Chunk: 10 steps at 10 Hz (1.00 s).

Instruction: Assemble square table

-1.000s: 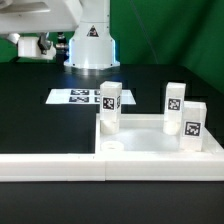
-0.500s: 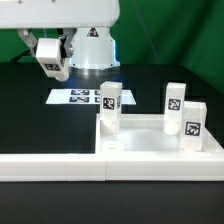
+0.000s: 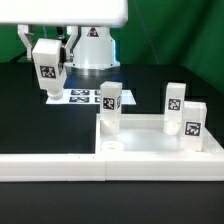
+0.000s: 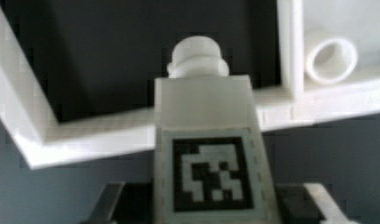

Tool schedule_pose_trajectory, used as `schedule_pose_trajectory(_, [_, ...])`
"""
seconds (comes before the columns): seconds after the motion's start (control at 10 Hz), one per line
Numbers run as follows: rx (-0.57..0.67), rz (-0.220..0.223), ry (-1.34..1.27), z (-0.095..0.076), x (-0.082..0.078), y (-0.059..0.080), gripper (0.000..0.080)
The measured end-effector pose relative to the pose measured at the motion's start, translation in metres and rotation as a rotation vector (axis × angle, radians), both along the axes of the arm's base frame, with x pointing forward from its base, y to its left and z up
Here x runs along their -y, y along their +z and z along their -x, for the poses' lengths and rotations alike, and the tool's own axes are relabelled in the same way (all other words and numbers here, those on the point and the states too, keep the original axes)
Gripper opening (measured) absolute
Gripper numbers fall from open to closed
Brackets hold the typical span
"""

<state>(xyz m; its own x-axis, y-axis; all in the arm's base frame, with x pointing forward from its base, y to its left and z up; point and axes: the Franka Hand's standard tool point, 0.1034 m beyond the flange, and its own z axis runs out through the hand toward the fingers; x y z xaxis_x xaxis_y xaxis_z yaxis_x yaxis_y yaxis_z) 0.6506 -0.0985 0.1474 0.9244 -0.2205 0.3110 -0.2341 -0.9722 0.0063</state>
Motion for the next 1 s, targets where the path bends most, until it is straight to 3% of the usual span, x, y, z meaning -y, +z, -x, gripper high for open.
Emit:
schedule_pose_trajectory(0.1, [0.066,0.018,-0.016,-0.001,-0.003,-0.001,0.0290])
schedule_pose_trajectory(0.2, [0.173,0.045,-0.020,0.001,-0.020,-0.004,0.0290])
schedule_pose_trajectory(0.3, [0.215,0.038,-0.031,0.005,-0.040,-0.011,0.0290])
schedule_pose_trajectory(0.4, [0.198,-0.007,-0.068,0.004,-0.066,-0.016,0.0290])
schedule_pose_trajectory(0.6, [0.192,-0.044,-0.082,-0.001,-0.108,-0.024,0.0290])
schedule_pose_trajectory(1.0, [0.160,-0.045,-0.076,0.002,-0.111,-0.029,0.0290])
